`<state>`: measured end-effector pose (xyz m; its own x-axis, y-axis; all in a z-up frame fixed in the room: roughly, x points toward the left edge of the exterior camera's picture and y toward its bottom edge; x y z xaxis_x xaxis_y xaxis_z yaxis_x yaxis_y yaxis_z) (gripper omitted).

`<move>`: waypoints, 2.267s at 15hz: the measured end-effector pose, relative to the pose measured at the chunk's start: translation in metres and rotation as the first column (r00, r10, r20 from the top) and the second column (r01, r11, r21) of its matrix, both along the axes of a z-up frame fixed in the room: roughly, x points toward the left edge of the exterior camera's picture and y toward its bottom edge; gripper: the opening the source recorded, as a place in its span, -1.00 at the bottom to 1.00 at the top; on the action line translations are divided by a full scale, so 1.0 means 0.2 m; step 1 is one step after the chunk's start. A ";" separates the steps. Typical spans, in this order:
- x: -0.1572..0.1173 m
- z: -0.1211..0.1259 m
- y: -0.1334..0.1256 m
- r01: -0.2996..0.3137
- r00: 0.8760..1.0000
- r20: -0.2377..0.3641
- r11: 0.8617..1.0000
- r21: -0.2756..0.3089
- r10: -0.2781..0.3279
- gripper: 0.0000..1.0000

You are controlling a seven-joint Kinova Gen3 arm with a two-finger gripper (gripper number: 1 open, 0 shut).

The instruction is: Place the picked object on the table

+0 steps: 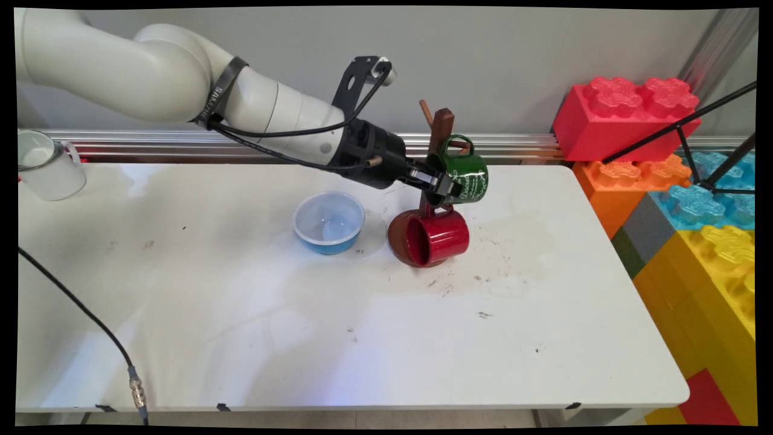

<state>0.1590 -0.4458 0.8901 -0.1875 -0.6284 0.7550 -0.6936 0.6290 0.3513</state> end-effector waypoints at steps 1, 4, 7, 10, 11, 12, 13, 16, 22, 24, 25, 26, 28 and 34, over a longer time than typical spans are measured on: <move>0.00 0.00 0.00 0.000 1.000 -0.001 1.000 0.001 0.000 -1.00; 0.00 0.01 0.01 -0.001 1.000 -0.008 1.000 0.004 0.001 -1.00; -0.02 0.03 0.03 0.003 1.000 -0.022 1.000 0.011 -0.003 -1.00; -0.03 0.05 0.05 0.009 0.999 -0.035 1.000 0.018 -0.009 -1.00; -0.04 0.05 0.06 0.012 0.999 -0.041 1.000 0.022 -0.011 -1.00; -0.05 0.06 0.07 0.014 0.999 -0.045 1.000 0.024 -0.013 -1.00; -0.06 0.07 0.08 0.018 0.998 -0.052 0.999 0.029 -0.016 -1.00; -0.09 0.10 0.12 0.029 0.997 -0.074 0.999 0.040 -0.026 -1.00; -0.13 0.14 0.17 0.051 0.994 -0.103 0.997 0.057 -0.045 -1.00; -0.13 0.15 0.19 0.061 0.994 -0.099 0.996 0.059 -0.055 -1.00; -0.14 0.16 0.19 0.066 0.994 -0.096 0.996 0.058 -0.060 -1.00; -0.14 0.16 0.20 0.076 0.994 -0.085 0.996 0.055 -0.071 -1.00; -0.14 0.17 0.21 0.100 0.994 -0.051 0.994 0.046 -0.097 -1.00; -0.13 0.21 0.23 0.158 0.984 0.074 0.987 0.024 -0.160 -1.00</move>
<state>0.1328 -0.3998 0.9320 -0.3424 -0.5990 0.7239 -0.6102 0.7276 0.3134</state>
